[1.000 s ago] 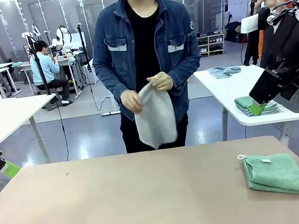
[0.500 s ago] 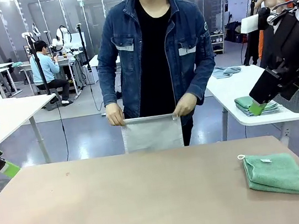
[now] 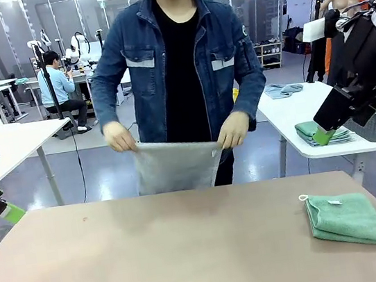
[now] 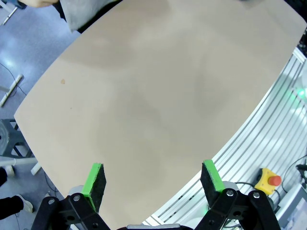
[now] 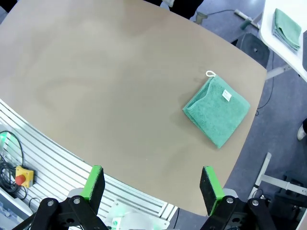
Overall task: Fold the towels and place them in the basket.
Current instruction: When a person lays out a Towel with hook on the table, fold it in half twice.
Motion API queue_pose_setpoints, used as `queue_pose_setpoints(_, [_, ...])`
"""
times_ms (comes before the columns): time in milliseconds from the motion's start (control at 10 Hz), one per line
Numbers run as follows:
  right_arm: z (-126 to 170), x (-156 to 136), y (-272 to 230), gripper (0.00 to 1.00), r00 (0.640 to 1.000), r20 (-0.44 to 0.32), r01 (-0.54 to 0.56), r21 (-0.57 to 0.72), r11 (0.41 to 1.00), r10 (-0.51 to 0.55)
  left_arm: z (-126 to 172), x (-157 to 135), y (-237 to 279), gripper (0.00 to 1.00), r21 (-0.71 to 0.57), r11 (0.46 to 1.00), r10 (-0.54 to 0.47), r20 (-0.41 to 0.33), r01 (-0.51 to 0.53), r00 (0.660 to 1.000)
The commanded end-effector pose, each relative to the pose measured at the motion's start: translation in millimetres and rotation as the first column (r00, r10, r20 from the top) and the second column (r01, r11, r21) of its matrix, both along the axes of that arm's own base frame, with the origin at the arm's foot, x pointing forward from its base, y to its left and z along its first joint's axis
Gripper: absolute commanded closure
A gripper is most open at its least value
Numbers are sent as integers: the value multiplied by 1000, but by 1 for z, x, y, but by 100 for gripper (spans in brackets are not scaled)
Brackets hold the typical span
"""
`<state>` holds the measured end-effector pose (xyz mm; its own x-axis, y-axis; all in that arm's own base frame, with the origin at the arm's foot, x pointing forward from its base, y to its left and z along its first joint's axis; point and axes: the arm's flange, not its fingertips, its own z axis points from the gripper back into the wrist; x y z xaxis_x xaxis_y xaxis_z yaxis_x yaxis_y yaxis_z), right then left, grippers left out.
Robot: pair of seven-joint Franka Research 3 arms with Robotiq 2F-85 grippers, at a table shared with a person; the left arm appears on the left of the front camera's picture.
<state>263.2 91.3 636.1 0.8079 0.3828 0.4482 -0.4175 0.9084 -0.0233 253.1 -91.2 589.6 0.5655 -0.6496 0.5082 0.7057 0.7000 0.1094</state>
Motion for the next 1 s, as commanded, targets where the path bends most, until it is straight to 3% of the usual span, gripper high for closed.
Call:
queue_pose_setpoints(0, [2,2,-1,0,1000,-4,10,-8,1000,-10,0,2,1,0,14,1000,7,9,-7,1000])
queue_pose_setpoints(900, [2,2,-1,0,1000,-4,10,-8,1000,-10,0,2,1,0,14,1000,7,9,-7,1000])
